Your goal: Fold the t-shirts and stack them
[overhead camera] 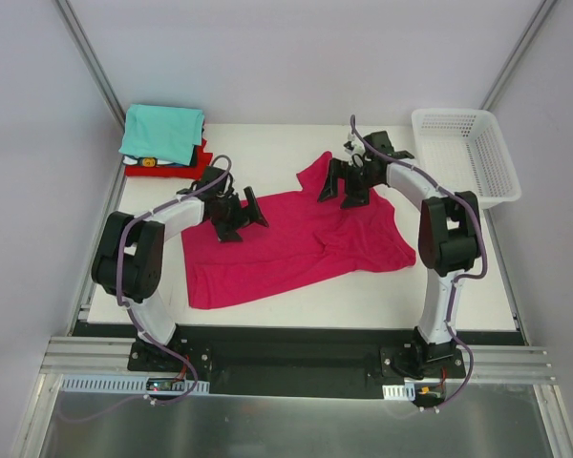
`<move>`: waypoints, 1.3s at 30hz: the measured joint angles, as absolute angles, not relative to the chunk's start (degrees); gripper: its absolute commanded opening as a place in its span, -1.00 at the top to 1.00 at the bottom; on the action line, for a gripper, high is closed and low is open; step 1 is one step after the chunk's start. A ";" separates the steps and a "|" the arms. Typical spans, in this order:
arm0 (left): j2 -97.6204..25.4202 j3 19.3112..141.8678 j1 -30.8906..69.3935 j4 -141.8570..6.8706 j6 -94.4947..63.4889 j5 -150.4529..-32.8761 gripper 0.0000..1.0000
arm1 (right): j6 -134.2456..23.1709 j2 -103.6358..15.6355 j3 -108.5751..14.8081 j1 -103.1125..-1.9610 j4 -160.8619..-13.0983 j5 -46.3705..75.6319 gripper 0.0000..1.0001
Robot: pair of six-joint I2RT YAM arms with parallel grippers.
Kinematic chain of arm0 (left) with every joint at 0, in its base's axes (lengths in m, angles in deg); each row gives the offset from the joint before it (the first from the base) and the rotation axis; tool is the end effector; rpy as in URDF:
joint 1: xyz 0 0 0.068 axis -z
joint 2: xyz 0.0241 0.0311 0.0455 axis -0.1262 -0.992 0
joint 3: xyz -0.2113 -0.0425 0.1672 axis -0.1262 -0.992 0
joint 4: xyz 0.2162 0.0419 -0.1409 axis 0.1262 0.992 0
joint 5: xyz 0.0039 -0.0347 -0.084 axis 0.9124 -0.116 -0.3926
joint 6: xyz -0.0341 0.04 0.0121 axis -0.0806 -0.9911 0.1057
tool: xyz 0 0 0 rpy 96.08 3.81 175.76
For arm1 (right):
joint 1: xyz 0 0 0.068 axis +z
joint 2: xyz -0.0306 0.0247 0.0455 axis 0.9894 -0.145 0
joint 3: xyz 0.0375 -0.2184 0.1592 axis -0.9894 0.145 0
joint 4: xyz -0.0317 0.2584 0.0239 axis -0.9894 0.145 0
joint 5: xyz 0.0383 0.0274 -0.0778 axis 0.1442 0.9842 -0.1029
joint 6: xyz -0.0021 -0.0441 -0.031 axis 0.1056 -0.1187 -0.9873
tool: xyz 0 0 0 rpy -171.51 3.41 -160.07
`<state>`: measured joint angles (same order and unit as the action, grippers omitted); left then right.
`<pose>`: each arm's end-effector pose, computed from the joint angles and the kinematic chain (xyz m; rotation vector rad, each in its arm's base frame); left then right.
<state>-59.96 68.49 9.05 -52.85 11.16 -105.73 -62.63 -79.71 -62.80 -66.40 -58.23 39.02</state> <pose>0.3384 -0.1131 0.1818 -0.3187 2.5746 -0.8655 0.4258 0.1358 0.2141 -0.5619 2.4322 0.8108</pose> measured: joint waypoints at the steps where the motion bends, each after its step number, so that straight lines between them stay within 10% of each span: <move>1: -60.09 68.23 8.74 -53.38 11.29 -106.06 -0.98 | -62.36 -79.73 -62.21 -66.40 -58.49 39.31 -0.92; 39: -44.24 44.71 7.69 -68.20 14.37 -108.90 -0.98 | -60.51 -70.79 -38.99 -65.57 -71.24 41.40 -0.92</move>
